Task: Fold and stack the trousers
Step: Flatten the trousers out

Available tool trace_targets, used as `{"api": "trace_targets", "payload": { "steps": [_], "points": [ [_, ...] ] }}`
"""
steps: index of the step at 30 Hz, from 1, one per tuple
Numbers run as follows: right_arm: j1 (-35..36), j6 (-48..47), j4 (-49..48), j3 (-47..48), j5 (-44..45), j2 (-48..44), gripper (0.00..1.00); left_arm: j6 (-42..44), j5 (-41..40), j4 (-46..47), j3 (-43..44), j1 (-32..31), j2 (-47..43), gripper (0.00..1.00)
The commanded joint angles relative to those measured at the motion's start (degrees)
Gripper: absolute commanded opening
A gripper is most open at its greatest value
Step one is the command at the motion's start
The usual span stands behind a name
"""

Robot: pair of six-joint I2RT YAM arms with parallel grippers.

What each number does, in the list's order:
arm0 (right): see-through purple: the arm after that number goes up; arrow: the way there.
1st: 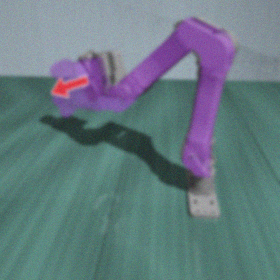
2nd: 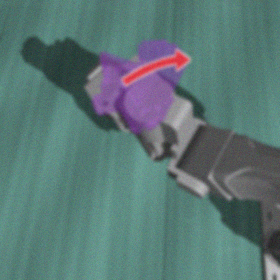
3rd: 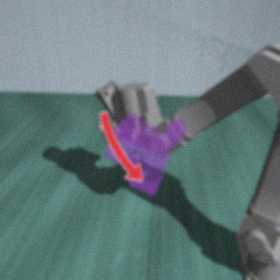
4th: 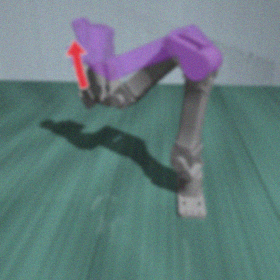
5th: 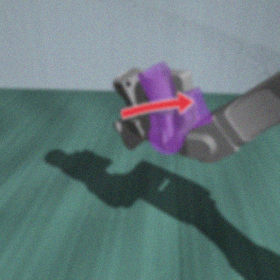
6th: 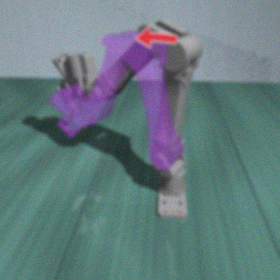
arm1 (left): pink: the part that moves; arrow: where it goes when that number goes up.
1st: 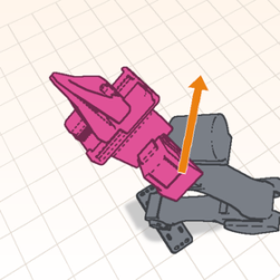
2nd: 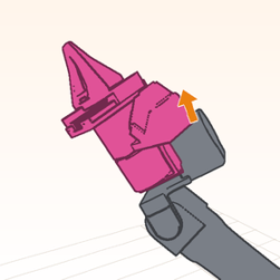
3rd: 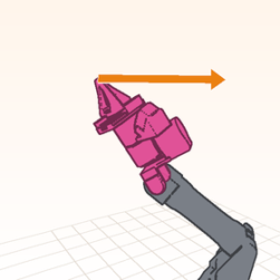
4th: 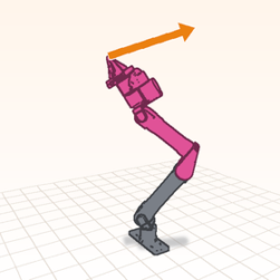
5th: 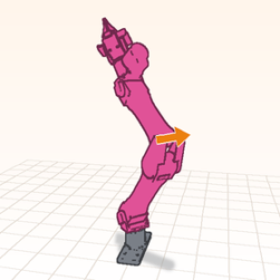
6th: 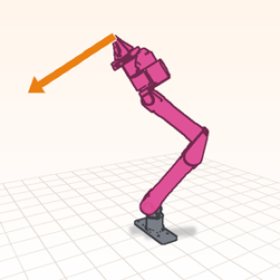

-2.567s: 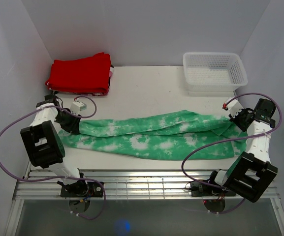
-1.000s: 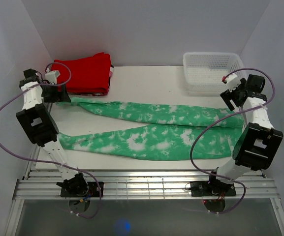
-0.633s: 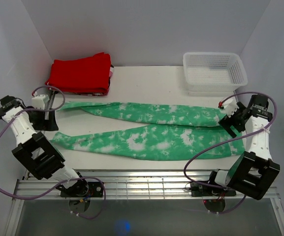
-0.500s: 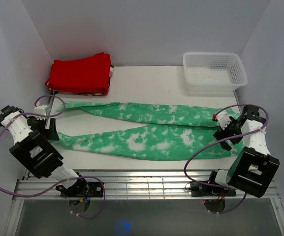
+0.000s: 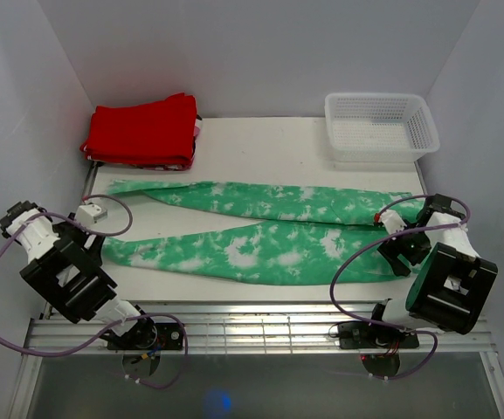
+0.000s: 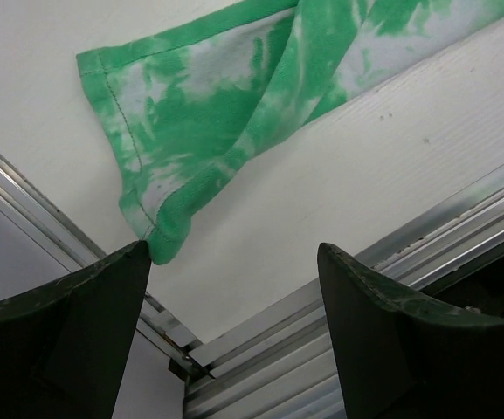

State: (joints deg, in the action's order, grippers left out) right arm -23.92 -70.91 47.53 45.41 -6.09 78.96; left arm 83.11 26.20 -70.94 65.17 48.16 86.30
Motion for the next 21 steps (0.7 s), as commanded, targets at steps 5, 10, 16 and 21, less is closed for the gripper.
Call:
{"api": "trace_targets", "payload": {
  "steps": [5,10,16,21],
  "points": [
    [-0.51,-3.61,-1.21,1.09,0.90,0.14,0.79,10.32,3.07,2.21,1.19,0.00,-1.40,0.55],
    [-0.95,-3.79,-1.91,0.82,0.03,0.14,0.72,10.76,2.37,-2.00,3.21,0.18,-5.60,0.06],
    [-2.97,-5.11,-1.82,0.65,-1.47,-1.17,0.67,8.57,2.81,-9.48,9.62,1.06,-10.09,0.00],
    [-3.32,-5.55,-1.12,1.87,-2.26,-0.91,0.60,13.65,0.96,-9.13,6.47,1.14,-14.05,0.00]
  ]
}}
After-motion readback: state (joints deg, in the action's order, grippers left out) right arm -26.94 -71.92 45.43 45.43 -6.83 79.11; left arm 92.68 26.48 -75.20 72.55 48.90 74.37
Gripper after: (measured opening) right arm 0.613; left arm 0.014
